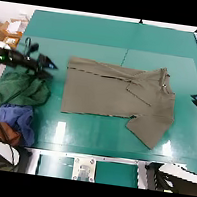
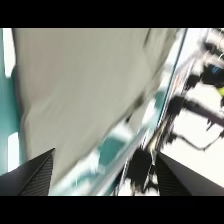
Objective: Fold the shirts.
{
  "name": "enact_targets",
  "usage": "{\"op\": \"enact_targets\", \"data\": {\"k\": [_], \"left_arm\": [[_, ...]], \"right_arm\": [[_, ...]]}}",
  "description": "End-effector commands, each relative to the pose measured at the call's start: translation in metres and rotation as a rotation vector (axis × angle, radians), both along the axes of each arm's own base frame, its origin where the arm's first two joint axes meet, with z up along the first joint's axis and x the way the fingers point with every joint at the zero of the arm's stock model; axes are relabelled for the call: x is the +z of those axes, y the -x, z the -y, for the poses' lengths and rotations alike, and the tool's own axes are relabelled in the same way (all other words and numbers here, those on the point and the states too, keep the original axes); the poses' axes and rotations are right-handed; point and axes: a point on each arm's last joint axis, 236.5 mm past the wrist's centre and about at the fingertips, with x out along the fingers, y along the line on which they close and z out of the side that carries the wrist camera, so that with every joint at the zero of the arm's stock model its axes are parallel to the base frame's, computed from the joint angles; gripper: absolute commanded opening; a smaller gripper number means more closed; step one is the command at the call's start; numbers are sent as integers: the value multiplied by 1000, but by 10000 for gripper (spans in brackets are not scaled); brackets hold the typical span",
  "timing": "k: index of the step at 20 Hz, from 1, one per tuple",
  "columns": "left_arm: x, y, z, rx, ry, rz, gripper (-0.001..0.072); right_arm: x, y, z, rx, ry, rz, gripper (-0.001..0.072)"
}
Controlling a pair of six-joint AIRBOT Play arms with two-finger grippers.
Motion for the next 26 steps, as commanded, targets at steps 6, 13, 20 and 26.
{"op": "enact_targets", "data": {"k": [6, 13, 20, 26], "left_arm": [[-89, 116, 18, -31, -251, -153, 666], [-102, 142, 88, -206, -324, -127, 447], [-104, 105, 49, -84, -402, -29, 31], [-105, 77, 17, 1, -434, 41, 31]], "right_arm": [[-16, 47, 27, -146, -19, -49, 337], [-16, 43, 26, -139, -6, -48, 337], [-58, 75, 11, -110, -9, -195, 442], [-103, 95, -30, -86, -148, -292, 491]]}}
